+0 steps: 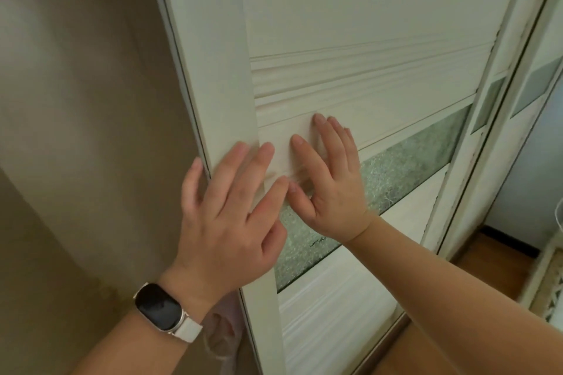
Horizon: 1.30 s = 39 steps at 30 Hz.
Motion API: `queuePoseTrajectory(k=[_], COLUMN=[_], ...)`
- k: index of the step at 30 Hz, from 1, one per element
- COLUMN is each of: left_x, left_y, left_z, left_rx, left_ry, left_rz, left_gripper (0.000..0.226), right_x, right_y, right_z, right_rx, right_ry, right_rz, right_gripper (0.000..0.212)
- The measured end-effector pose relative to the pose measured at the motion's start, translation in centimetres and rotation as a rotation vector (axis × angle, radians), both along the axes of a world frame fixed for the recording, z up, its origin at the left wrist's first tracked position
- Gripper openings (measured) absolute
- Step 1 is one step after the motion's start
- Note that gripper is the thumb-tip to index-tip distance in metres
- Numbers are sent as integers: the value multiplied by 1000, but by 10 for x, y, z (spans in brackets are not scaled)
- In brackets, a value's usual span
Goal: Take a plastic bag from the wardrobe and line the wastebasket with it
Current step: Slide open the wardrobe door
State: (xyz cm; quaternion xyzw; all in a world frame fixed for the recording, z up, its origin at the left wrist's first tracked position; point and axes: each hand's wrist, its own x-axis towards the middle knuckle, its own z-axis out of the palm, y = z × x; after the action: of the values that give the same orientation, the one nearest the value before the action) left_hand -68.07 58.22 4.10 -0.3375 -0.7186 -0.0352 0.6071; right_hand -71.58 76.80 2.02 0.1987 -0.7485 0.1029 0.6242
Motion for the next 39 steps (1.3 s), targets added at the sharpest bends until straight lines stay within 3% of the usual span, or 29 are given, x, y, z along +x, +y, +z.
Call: queuePoseTrajectory(k=[6, 16, 25, 39], left_x=[-17, -34, -51, -76], left_y=[24, 66, 96, 164], left_z=[-1, 0, 0, -1], left_rx=[48, 23, 46, 32], left_ry=[20, -12, -25, -12], left_rz=[-119, -141, -324, -335], left_gripper=[26, 24, 25, 20], right_x=[-8, -25, -32, -61], right_y=[13, 47, 76, 142], right_z=[-4, -9, -11, -13], right_rx=[-47, -120, -100, -138], right_ry=[-36, -50, -64, -20], right_rz=[-16, -80, -133, -132], right_gripper=[53, 50, 55, 51])
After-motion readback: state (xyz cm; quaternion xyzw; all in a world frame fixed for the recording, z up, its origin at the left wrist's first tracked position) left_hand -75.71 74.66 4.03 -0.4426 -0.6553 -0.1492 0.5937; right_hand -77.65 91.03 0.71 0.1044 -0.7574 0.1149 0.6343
